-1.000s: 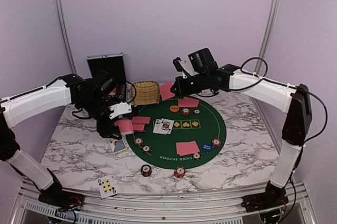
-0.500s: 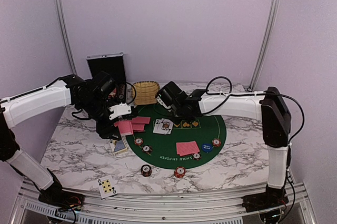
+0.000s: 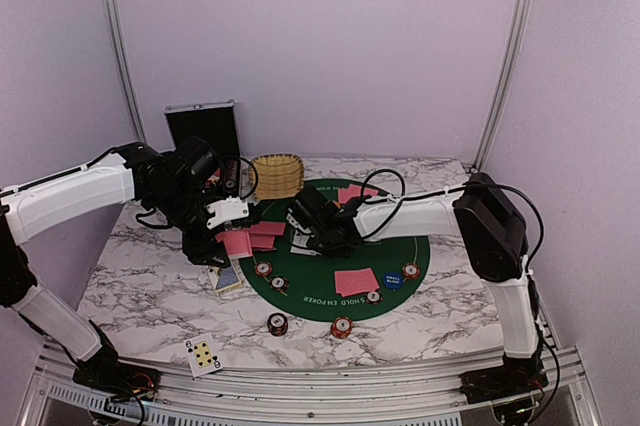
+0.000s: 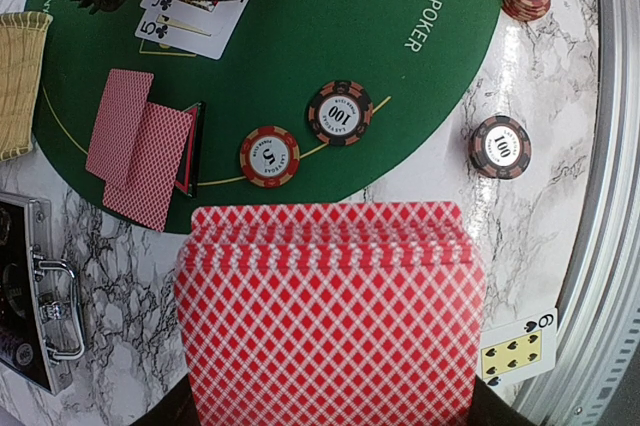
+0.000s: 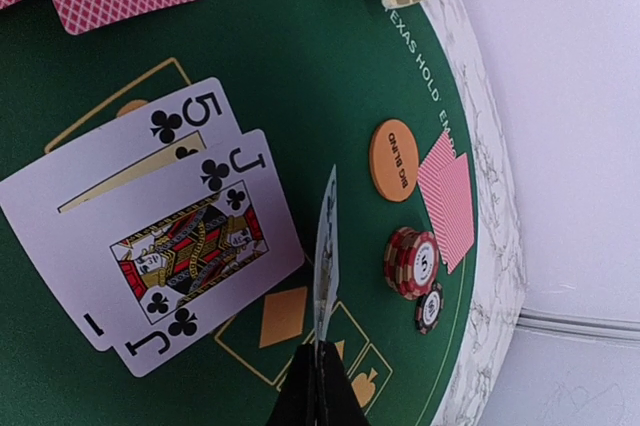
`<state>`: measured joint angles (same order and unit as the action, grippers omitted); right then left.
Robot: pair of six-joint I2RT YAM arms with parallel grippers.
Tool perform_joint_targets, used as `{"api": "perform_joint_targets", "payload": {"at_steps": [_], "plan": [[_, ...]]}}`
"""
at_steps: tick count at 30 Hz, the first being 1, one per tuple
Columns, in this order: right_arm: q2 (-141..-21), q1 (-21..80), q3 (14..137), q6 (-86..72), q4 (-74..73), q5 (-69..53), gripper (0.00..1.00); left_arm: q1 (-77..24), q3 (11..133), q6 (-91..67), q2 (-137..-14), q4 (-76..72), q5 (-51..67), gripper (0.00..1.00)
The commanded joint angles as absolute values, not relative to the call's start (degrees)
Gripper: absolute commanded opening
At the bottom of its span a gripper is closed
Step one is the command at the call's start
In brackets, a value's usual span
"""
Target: Distribute texas hold em gaming equipment
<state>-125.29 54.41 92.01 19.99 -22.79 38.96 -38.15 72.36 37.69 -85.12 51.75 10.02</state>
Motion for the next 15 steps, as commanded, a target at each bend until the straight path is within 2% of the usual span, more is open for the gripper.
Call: {"api": "perform_joint_targets", "payload": {"at_steps": [1, 6, 15], "plan": [[-126.30, 55.24, 93.25, 18.92, -21.18, 35.80, 0.00, -37.96, 72.41, 37.62, -83.27, 51.68, 10.81, 0.01], [-126.23, 55.44, 92.84, 17.06, -22.32, 32.46, 0.03, -37.98, 72.90, 37.53, -83.74, 51.68, 11.01, 0.01], [-122.64, 55.63, 89.07, 13.87, -22.19, 30.46, 0.34, -37.94, 73.10, 37.66, -84.04, 51.72, 10.61, 0.01]]}}
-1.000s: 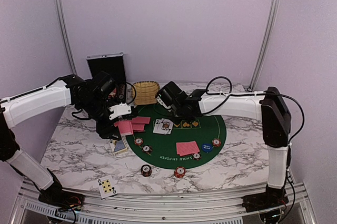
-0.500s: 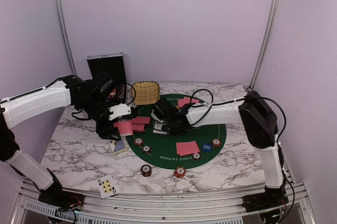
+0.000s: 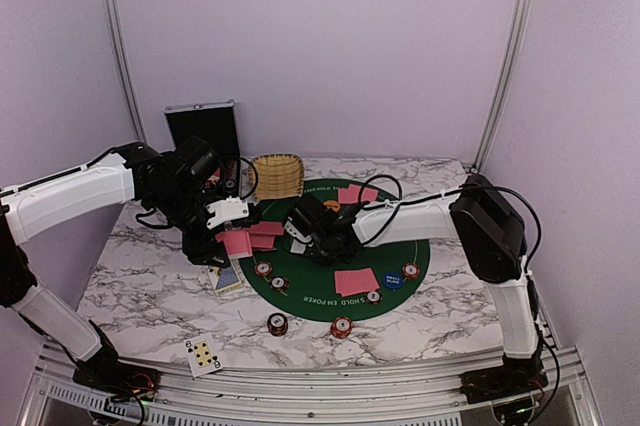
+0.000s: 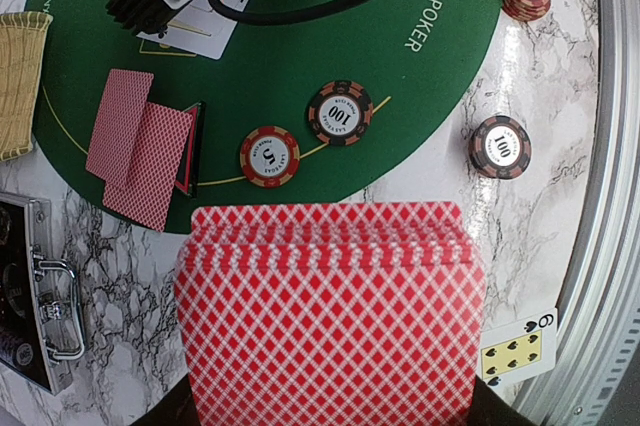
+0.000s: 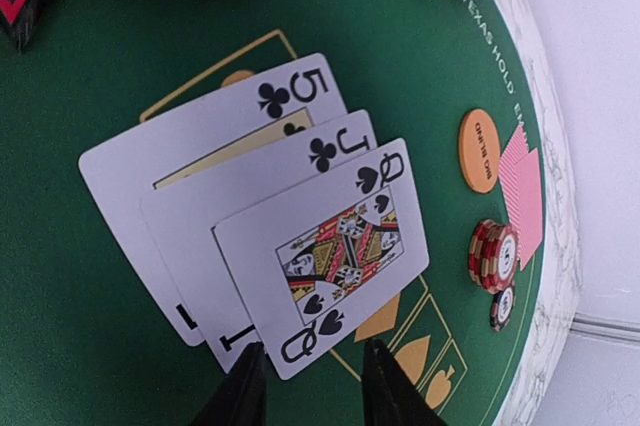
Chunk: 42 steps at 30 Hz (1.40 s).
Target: Distribute texas hold em gaming equipment
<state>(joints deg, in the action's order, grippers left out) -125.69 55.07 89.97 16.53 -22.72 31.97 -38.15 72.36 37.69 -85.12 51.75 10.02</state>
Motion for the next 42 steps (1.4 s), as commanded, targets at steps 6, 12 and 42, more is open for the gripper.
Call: {"api": "perform_joint_targets", "payload": {"at_steps": [6, 12, 42], "plan": [[-118.48, 55.42, 88.96, 11.36, -21.83, 29.37, 0.53, -37.99, 73.38, 37.57, -83.98, 51.77, 10.67, 0.01], [-113.17, 52.90, 91.75, 3.39, -22.45, 26.07, 0.88, -37.98, 73.37, 37.62, -83.68, 51.69, 10.64, 0.01], [-112.65, 47.90, 79.77, -51.30, 9.49, -41.74, 0.99, -38.06, 75.08, 37.54, -84.63, 51.59, 10.28, 0.01]]}}
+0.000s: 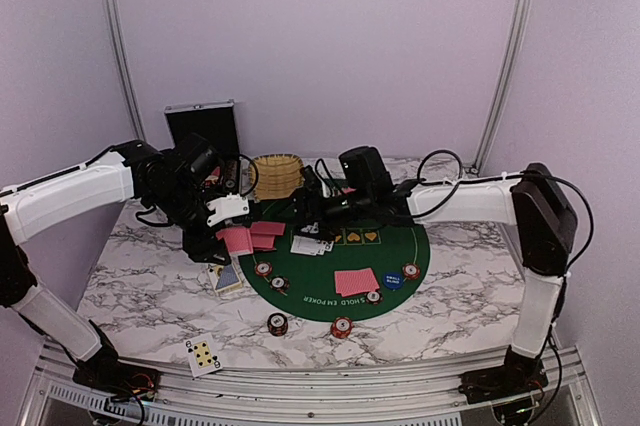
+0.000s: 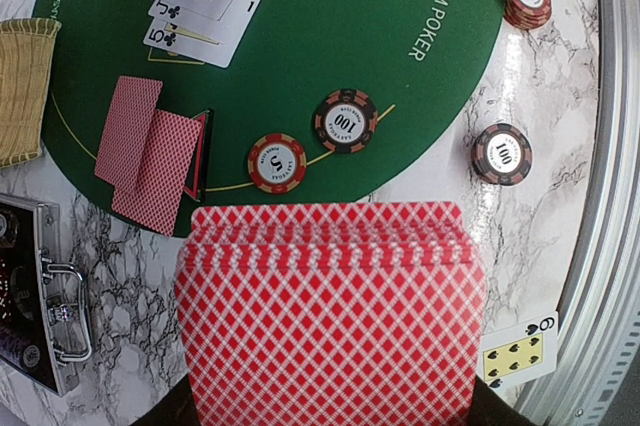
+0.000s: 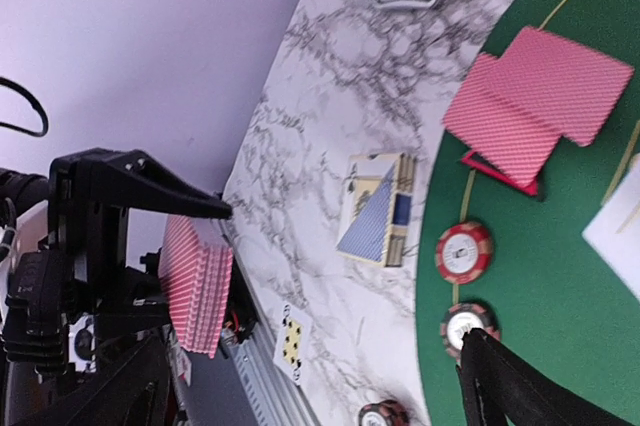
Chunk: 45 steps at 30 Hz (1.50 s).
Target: Distribute texas hold em gaming equipment
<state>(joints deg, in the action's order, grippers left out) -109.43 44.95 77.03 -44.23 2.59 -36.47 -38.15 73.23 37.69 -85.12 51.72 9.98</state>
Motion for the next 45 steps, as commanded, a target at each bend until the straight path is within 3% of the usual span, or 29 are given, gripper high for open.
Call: {"api": "perform_joint_targets", "payload": {"at_steps": [1, 34, 45], "plan": [[-113.25, 48.32, 79.87, -52.54, 10.51, -42.26, 0.99, -38.03, 75.20, 37.51, -84.71, 51.59, 10.30, 0.01], [-125.52, 53.29, 86.24, -70.12, 32.19, -49.14, 0.92, -38.06, 75.74, 37.48, -85.37, 51.59, 11.35, 0.01], [-131.36, 54.40, 91.51, -73.18, 32.20, -49.56, 0.86, -38.03, 75.59, 37.44, -85.26, 51.57, 11.43, 0.01]]}}
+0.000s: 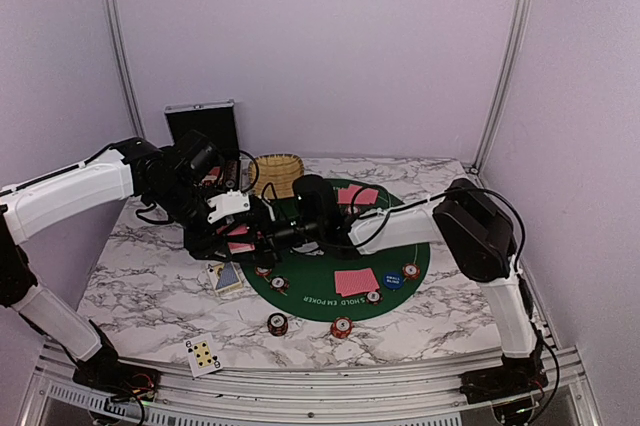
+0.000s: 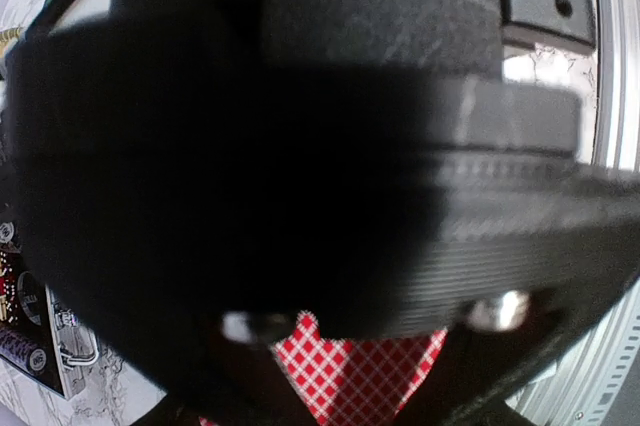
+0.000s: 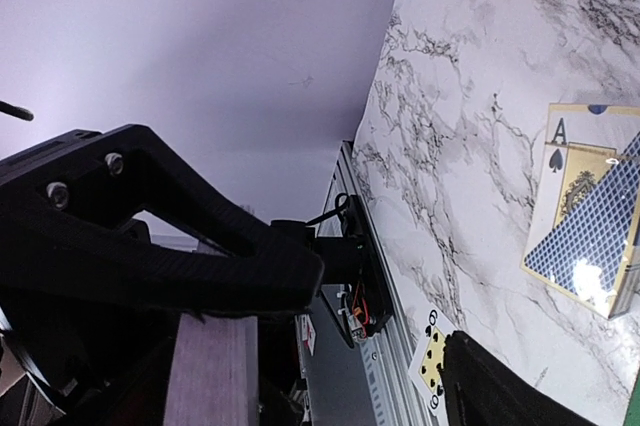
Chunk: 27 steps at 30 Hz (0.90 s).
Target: Distribute texas hold em gaming equipment
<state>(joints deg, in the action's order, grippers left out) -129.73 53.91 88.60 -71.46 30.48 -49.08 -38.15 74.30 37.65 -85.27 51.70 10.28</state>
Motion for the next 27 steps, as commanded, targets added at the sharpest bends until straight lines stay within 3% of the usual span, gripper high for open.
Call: {"api": "perform_joint_targets", "payload": {"at_steps": [1, 19, 27], "plan": [[-131.66, 54.36, 91.63, -73.29, 31.84, -49.49, 0.84, -38.05, 75.59, 37.40, -85.17, 51.54, 11.43, 0.01], [-123.96, 50.08, 79.49, -68.68, 27.02, -46.04, 0.59, -38.06, 74.95, 37.57, -84.36, 51.51, 11.34, 0.00], [-120.21, 49.77, 77.18, -68.90, 28.24, -45.79, 0.32, -38.05, 74.69, 37.52, -84.46, 51.51, 11.32, 0.00]]}}
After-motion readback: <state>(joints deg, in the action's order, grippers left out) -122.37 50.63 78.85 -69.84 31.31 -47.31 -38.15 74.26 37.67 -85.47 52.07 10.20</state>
